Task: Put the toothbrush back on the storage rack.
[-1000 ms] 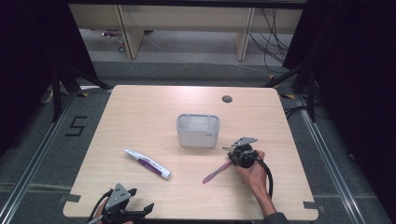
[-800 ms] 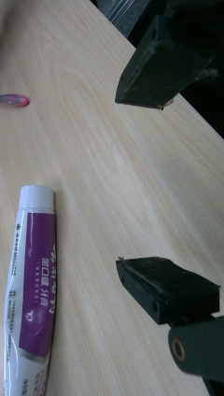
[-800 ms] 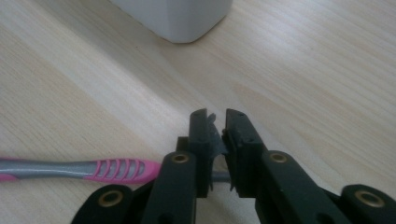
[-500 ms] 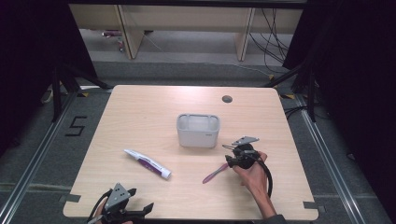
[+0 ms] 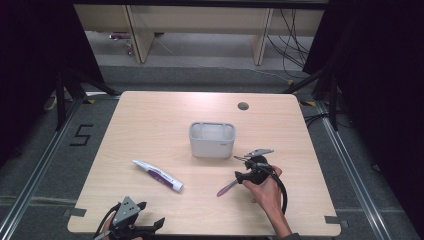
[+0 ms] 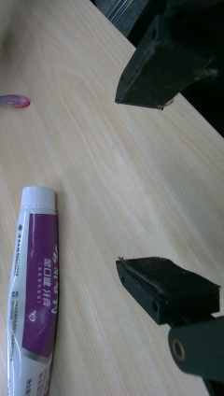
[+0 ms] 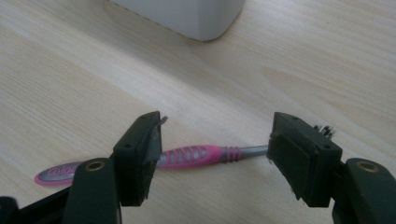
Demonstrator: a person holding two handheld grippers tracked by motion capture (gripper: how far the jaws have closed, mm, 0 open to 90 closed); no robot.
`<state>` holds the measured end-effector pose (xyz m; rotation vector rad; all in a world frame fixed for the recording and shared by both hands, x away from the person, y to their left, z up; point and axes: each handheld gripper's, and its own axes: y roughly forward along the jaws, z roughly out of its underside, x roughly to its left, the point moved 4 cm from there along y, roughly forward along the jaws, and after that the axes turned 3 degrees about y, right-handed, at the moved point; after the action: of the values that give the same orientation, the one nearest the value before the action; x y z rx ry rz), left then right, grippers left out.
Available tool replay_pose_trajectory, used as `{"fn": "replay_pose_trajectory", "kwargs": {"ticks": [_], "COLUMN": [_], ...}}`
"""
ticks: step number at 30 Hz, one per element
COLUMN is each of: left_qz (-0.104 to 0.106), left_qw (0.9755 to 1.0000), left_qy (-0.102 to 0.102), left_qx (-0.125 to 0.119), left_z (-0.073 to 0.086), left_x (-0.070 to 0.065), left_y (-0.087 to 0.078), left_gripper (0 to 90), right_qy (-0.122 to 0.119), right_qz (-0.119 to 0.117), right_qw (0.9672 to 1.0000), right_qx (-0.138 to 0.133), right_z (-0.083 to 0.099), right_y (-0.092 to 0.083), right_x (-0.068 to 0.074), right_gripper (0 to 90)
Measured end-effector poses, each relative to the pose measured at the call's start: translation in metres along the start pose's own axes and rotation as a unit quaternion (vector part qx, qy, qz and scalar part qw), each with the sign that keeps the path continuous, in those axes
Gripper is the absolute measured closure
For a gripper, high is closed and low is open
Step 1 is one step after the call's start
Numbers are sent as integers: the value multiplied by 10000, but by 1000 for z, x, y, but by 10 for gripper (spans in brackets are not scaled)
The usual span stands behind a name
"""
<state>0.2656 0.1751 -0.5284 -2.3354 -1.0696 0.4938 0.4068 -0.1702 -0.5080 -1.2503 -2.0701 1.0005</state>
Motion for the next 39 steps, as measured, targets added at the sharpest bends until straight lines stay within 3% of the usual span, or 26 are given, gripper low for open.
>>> {"fn": "replay_pose_trajectory", "kwargs": {"ticks": [1,2,4,5,7,10,14,26,35,39], "left_qz": [8,-30,-13,-12,11,-31,25,49,52,70], "left_qw": [10000,10000,10000,10000,10000,10000,10000,10000,10000,10000], "left_qy": [18,-45,-40,-51,42,-48,-41,-31,-8,-9], "left_qx": [14,-6,-7,-18,68,-14,-29,-51,-61,-71], "left_z": [0,0,-1,-1,0,-1,-1,-2,-2,-3], "left_x": [0,-2,-2,-2,0,-2,-2,-3,-3,-3], "left_y": [0,0,0,1,0,1,1,1,1,1], "left_gripper": [162,162,162,162,161,162,162,161,161,161], "right_qy": [8,192,124,212,97,176,-25,21,-28,60], "right_qz": [-3,-83,-129,-84,-45,-23,98,112,158,166], "right_qw": [10000,9998,9998,9997,9999,9998,9998,9992,9989,9988], "right_qx": [10,66,50,126,80,122,152,396,449,460], "right_z": [0,-1,-1,-1,-3,-4,-4,-1,0,2], "right_y": [0,1,2,0,1,1,1,9,13,15], "right_x": [0,3,3,5,4,6,7,13,18,20], "right_gripper": [344,341,338,336,337,337,338,341,340,340]}}
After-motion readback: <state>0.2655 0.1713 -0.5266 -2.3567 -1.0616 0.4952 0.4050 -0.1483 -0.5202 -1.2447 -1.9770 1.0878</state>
